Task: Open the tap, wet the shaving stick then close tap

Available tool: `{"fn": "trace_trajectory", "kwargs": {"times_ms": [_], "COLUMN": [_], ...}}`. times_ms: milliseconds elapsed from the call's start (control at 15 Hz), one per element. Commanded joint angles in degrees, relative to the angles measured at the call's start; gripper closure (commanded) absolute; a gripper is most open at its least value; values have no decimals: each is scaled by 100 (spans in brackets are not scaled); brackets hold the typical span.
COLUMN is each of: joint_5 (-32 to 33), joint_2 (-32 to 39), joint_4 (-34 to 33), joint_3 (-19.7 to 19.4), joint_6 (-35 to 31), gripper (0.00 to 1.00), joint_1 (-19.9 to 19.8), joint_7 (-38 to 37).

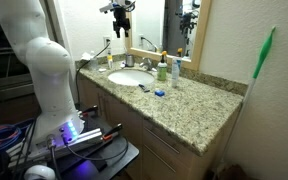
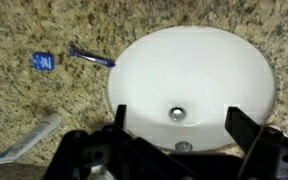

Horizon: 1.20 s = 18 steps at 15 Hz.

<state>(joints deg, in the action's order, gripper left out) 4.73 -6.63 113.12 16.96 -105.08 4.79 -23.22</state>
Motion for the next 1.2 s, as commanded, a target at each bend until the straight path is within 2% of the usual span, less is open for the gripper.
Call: {"fn": "trace_trajectory", "kwargs": {"times_ms": [0,67,267,400,467,867,1000,1133], "joint_5": [-243,-88,-174,70,31,-52,-48,-78], "joint_2": [1292,669,1284,1597,1783,2406,2535,2431], "joint_4": [-1109,-426,-978,-1231,-1339,-1484,-1573,-1435], "joint_3": [-335,-351,-495,-530,-577,-819,-927,-956], "joint_6": [-376,-397,-454,-101,-126,-1356,-1388,-1365], "gripper": [0,0,0,0,0,0,0,0], "joint_1": [119,208,234,307,333,493,573,595], "joint_7": [214,73,136,-14,-26,123,-149,-39]}}
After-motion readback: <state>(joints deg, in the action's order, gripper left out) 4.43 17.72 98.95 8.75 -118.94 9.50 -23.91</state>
